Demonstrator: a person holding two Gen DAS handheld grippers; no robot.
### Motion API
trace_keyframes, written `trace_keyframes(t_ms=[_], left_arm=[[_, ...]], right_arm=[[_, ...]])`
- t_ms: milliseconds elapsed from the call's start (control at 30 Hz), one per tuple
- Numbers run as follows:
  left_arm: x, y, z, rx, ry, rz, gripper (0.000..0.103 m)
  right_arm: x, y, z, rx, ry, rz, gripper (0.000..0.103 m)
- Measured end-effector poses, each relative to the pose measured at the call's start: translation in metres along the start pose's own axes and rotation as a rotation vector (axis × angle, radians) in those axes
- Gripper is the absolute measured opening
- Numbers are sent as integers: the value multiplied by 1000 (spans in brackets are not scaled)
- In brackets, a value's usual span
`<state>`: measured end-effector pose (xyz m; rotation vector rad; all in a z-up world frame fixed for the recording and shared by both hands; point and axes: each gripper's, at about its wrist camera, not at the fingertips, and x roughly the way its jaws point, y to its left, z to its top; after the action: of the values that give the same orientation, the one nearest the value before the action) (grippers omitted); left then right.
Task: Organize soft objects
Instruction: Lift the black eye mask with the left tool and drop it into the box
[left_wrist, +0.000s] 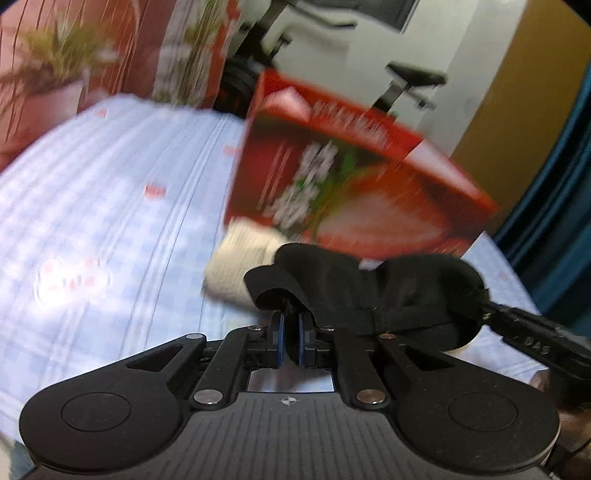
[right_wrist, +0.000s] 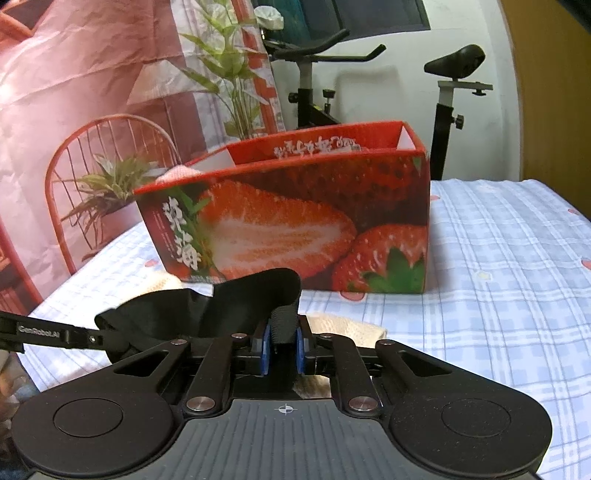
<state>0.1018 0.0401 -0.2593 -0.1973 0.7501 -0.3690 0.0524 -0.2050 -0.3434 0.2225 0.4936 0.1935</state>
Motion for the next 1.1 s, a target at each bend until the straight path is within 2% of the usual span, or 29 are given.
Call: trace_keyframes(t_ms=[300,433,567,733,900,1100], left_arm=[[-52,-38,59,165,-227,-53,8],[-51,-56,91,212,-280,-57,8],[-33,-66,119,252,-297,-36,8],[12,-71,159,209,-259,15,8],[58,-78,183,219,-173,51,8],[104,-71,186,181,-31,66,8]], right_arm=[[-35,3,48,-11,-153,43,11],[-43,3,81,-32,-208,60,11],[-37,-1,115,-41,-241,55,11],[-7,-7,158,-40,-250,7,11],[39,-7,190,-67,-198,-54,11],[83,-13,192,-47,-113,-100,11]])
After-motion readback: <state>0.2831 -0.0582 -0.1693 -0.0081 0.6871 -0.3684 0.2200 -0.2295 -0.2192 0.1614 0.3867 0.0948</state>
